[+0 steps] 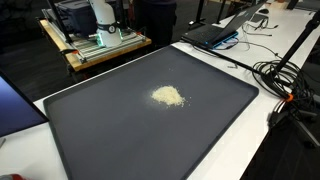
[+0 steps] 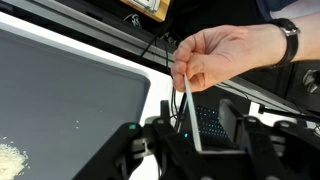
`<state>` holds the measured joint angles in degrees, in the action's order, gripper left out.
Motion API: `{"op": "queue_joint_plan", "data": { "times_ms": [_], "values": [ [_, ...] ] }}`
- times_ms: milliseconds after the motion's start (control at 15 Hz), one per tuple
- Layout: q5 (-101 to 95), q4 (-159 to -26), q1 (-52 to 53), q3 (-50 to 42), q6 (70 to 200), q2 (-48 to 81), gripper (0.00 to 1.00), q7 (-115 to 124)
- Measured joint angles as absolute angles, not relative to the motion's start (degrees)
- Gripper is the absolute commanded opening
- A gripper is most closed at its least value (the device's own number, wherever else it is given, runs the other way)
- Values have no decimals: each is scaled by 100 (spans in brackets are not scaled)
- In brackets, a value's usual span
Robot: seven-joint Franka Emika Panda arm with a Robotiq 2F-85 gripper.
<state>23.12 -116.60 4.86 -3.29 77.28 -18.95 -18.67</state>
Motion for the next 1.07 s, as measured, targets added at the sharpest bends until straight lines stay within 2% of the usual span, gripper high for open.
{"op": "queue_joint_plan", "data": {
  "times_ms": [200, 267, 1067],
  "values": [
    [2312, -11625, 455, -375, 7659, -1881, 3, -1902],
    [2312, -11614, 449, -383, 7642, -1878, 1, -1908],
    [2254, -11475, 266, -529, 7652, -1818, 1, -2032]
  ]
}}
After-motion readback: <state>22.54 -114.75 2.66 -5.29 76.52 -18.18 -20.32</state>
